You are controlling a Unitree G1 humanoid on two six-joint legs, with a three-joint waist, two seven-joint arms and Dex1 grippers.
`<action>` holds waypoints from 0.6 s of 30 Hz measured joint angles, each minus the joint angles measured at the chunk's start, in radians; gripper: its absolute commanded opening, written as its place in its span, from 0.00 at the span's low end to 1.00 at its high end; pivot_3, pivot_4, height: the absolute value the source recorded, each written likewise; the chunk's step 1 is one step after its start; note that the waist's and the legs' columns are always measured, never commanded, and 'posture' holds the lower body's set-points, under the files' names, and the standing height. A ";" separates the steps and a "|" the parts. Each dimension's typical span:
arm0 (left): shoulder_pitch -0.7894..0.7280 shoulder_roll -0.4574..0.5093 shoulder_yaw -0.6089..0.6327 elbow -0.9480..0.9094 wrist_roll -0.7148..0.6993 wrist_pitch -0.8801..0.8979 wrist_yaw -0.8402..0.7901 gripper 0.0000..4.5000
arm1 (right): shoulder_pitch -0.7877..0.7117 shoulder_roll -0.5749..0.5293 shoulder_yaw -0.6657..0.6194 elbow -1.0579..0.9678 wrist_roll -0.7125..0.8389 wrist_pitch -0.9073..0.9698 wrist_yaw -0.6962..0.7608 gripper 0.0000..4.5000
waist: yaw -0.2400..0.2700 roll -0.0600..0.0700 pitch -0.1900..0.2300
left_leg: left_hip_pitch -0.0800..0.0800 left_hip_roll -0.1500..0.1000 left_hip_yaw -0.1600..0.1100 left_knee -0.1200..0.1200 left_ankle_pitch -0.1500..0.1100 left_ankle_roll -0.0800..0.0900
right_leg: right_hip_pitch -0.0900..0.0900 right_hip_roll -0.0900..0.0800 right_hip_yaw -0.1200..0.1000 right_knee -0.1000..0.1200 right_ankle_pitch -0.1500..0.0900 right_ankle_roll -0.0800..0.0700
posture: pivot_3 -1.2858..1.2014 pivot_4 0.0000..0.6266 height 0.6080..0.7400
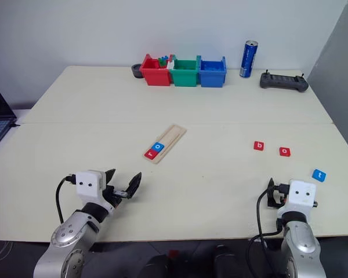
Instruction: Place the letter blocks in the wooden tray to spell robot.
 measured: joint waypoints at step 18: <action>-0.022 -0.005 0.013 0.032 0.017 -0.035 -0.010 1.00 | -0.011 -0.005 -0.007 0.013 0.001 -0.002 -0.001 0.99 | 0.000 0.000 0.000 | 0.000 0.000 0.000 0.000 0.000 0.000 | 0.000 0.000 0.000 0.000 -0.002 0.003 | 0.52 0.24 1.00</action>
